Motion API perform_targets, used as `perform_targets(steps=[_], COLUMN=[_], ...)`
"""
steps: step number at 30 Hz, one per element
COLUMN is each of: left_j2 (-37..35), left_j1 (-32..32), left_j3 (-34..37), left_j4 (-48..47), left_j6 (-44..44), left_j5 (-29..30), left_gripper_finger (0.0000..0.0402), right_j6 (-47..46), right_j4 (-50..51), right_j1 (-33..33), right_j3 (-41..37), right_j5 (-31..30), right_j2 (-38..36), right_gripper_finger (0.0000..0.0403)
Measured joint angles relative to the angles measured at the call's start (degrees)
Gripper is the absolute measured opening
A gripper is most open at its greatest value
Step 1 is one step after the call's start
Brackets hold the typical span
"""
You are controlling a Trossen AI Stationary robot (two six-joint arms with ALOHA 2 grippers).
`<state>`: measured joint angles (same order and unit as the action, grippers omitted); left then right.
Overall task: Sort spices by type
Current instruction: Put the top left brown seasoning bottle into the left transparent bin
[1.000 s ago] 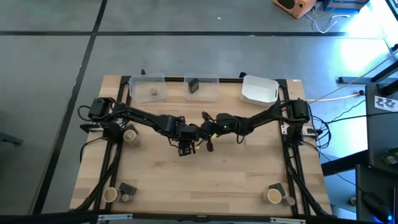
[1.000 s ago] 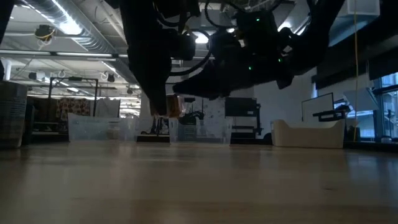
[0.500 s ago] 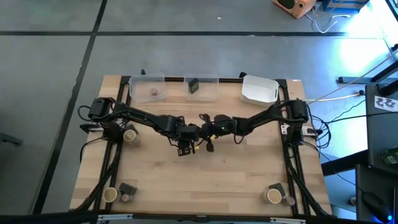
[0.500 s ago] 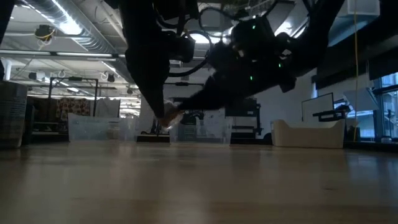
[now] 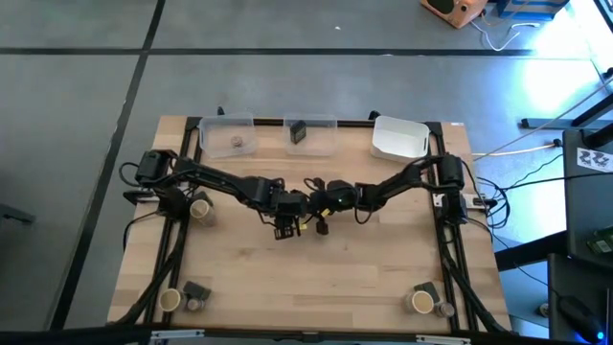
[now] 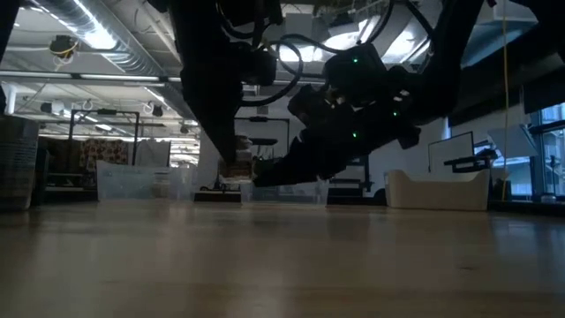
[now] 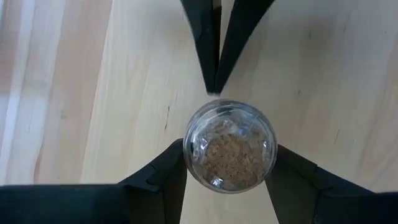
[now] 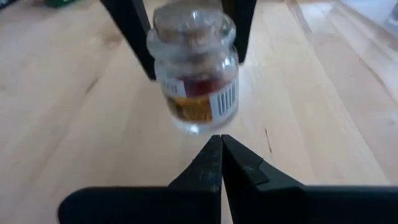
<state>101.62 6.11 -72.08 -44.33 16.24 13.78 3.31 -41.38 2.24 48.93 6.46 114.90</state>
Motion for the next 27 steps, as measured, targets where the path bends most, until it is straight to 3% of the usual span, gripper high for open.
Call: perform_targets(steps=[8, 13, 20, 27], left_j2=[-1.8, -6.6, -14.7, -18.8], left_j1=[-0.1, -2.0, -9.7, -21.4], left_j3=[0.4, 0.4, 0.4, 0.4], left_j4=[-7.1, -10.5, -13.5, -14.7], left_j6=[1.6, 1.8, 1.2, -0.9], left_j5=[2.0, 5.9, 8.4, 10.4], left_gripper_finger=[0.0168, 0.0168, 0.0168, 0.0168], right_j6=[0.4, -0.7, -4.5, -6.3], right_j4=[9.1, 8.2, 4.6, 3.9], right_j1=[0.0, 0.0, 0.0, -2.6], right_j3=[0.0, -4.6, -13.0, -15.8], right_j5=[-1.5, -1.7, -3.5, -3.5], right_j2=[-4.1, -7.3, -10.8, -11.0], right_gripper_finger=[0.0011, 0.0011, 0.0011, 0.0011])
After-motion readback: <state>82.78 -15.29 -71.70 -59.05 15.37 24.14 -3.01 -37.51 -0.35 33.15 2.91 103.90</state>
